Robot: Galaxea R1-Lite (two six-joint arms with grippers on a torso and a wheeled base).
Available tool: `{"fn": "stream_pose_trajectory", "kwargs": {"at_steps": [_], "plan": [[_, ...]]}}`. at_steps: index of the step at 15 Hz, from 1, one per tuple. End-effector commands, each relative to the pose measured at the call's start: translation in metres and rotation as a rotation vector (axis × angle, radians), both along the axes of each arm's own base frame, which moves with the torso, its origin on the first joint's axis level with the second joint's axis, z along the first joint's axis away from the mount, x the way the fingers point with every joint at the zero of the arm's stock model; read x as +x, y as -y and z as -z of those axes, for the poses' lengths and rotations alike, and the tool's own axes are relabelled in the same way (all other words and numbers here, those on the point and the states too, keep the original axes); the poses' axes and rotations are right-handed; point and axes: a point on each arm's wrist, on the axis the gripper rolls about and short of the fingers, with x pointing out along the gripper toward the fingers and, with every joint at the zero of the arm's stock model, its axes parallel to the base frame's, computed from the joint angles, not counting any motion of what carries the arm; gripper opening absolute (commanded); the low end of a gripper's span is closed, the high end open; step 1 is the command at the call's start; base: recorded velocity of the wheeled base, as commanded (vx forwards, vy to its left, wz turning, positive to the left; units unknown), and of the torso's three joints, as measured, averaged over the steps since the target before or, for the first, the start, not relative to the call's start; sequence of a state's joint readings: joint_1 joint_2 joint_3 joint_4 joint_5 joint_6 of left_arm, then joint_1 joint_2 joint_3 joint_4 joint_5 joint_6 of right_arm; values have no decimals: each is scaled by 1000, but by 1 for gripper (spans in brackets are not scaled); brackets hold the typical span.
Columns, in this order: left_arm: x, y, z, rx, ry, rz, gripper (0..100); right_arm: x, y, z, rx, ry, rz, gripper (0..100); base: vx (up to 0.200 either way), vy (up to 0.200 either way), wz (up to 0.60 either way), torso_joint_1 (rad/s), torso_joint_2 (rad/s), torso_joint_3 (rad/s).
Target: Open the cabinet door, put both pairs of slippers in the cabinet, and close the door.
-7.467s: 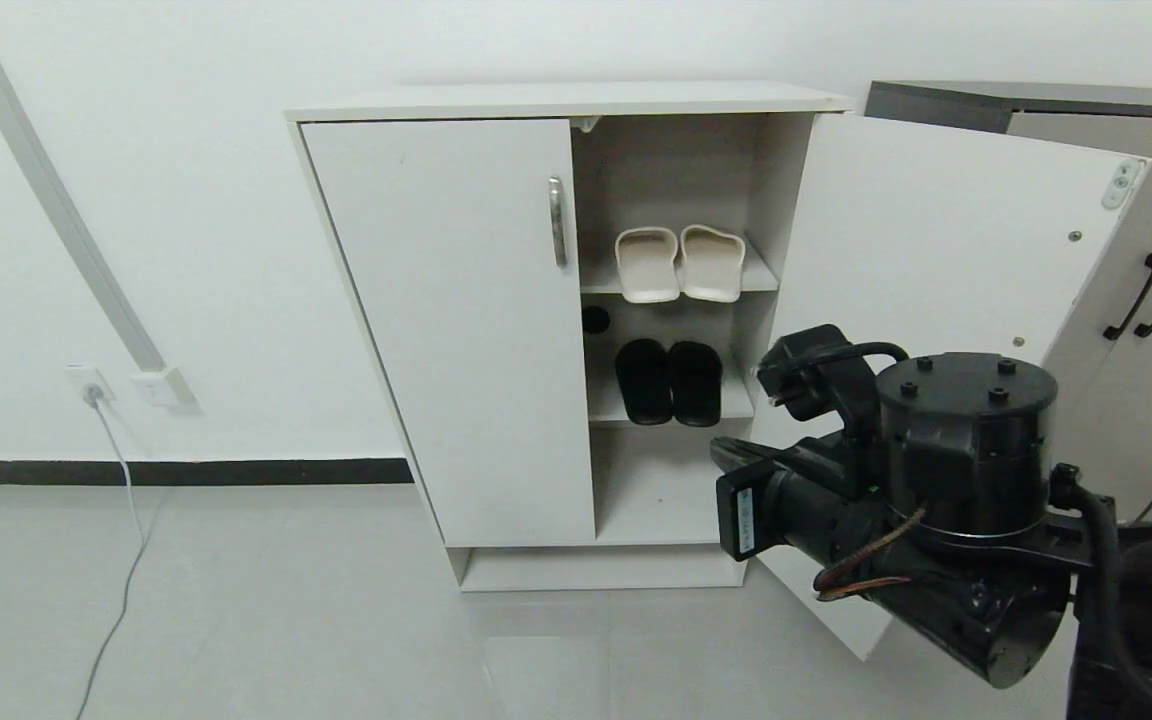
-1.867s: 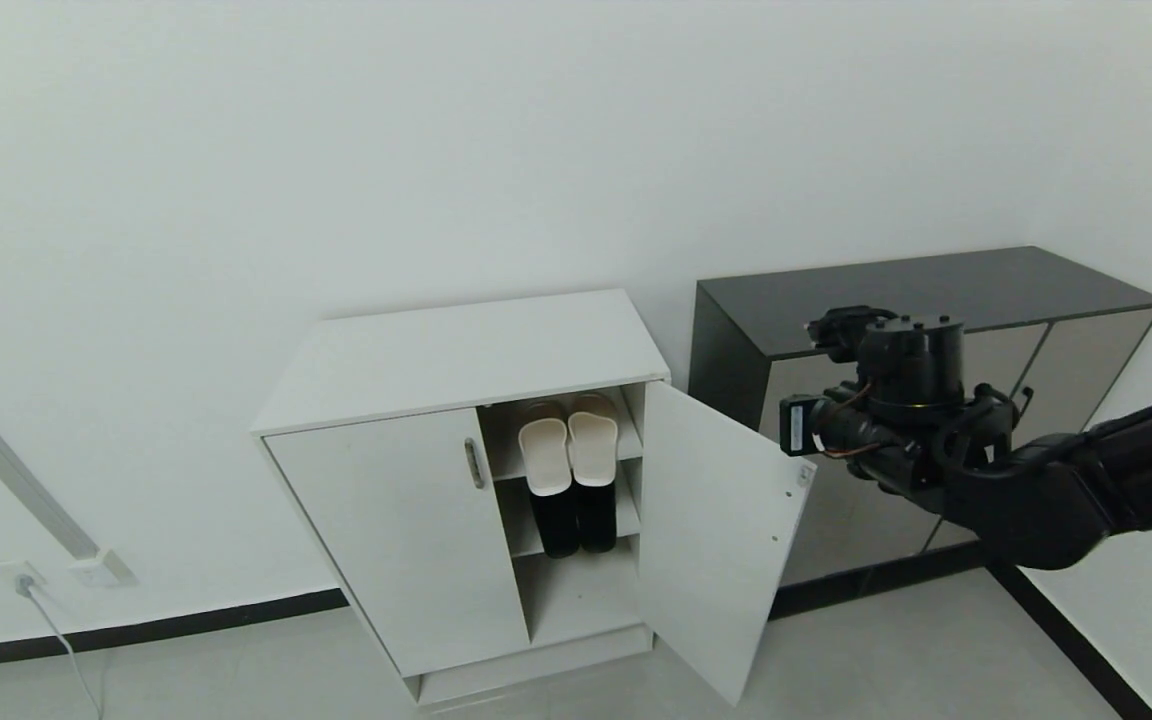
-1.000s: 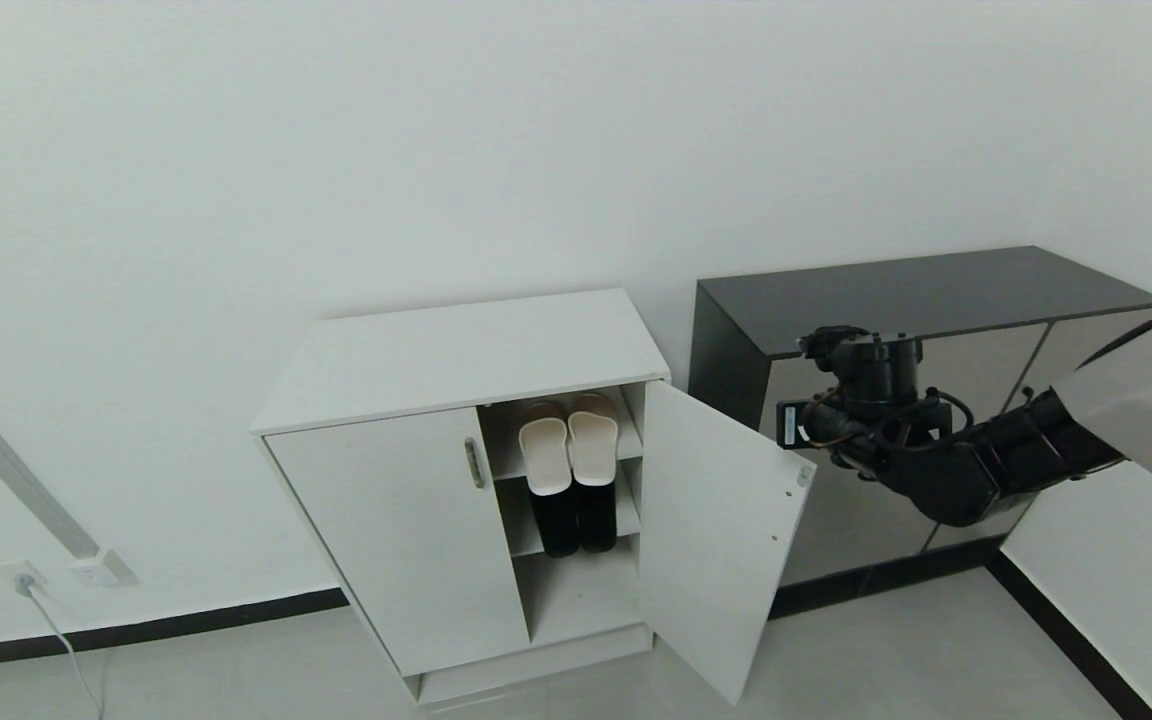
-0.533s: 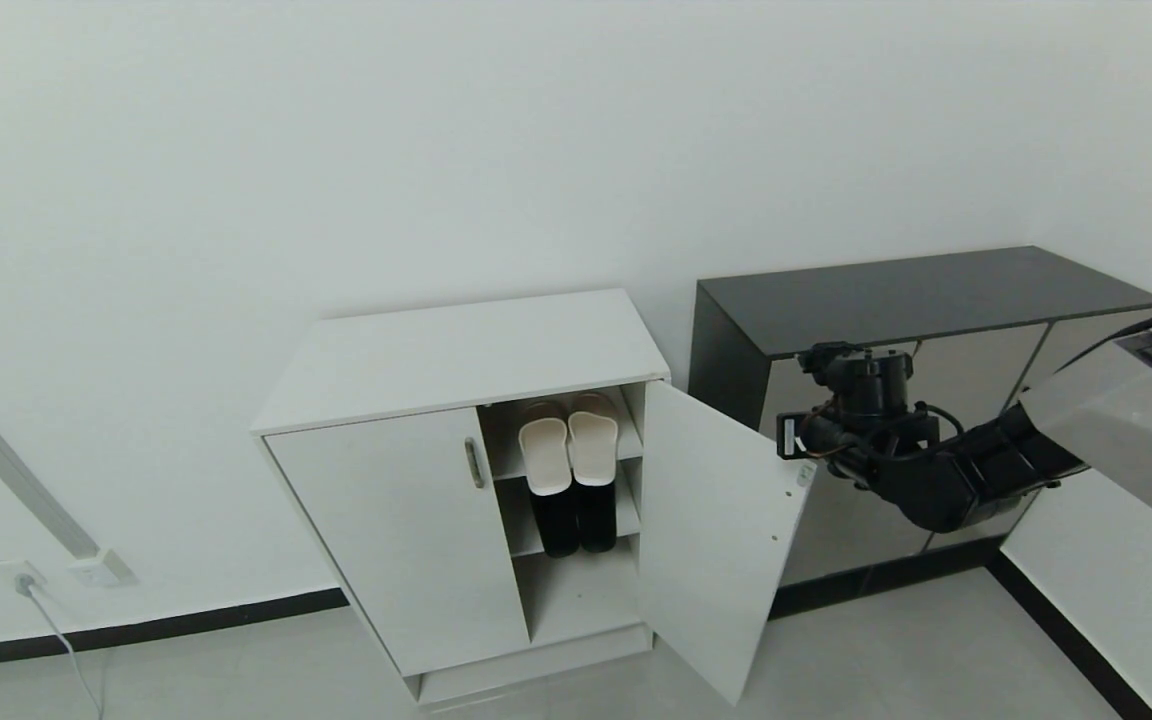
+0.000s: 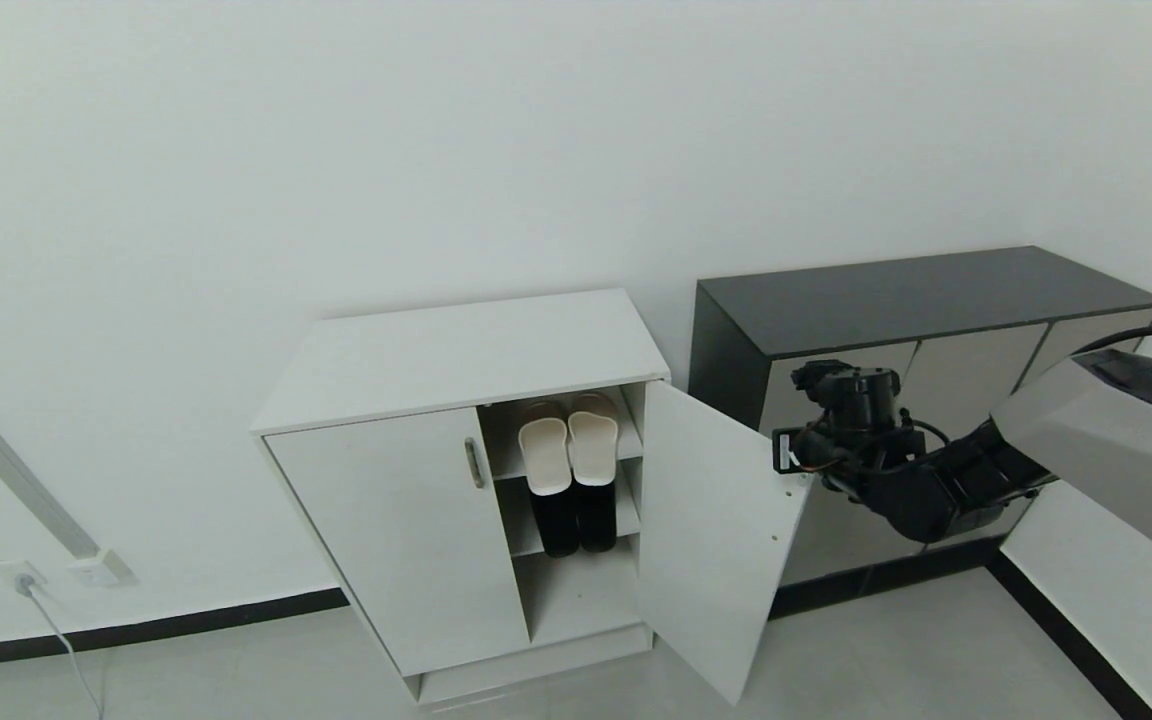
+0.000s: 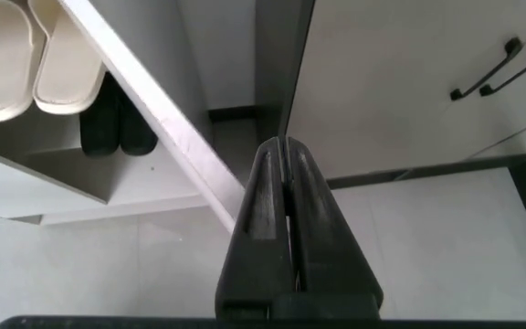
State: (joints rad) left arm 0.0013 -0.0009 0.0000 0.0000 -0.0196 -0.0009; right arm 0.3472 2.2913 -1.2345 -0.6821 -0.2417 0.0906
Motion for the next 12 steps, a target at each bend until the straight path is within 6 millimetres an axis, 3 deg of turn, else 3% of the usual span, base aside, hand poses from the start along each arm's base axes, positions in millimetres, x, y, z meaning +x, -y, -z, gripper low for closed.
{"fn": "stream_pose_trajectory", "kwargs": {"at_steps": [1,7,12], "plan": [[0,0,0,-1,-1,0,0,-1,-2,3,-3,-7,-3,0,0,0,0,0,0,0],[0,0,0,-1,-1,0,0,-18,-21,3,-11,-21,-58,0,0,0,0,0,0,0],[0,0,0,-2,-1,0,0,-70,-69,-4,-16,-23,-212,0,0,0,0,0,0,0]]}}
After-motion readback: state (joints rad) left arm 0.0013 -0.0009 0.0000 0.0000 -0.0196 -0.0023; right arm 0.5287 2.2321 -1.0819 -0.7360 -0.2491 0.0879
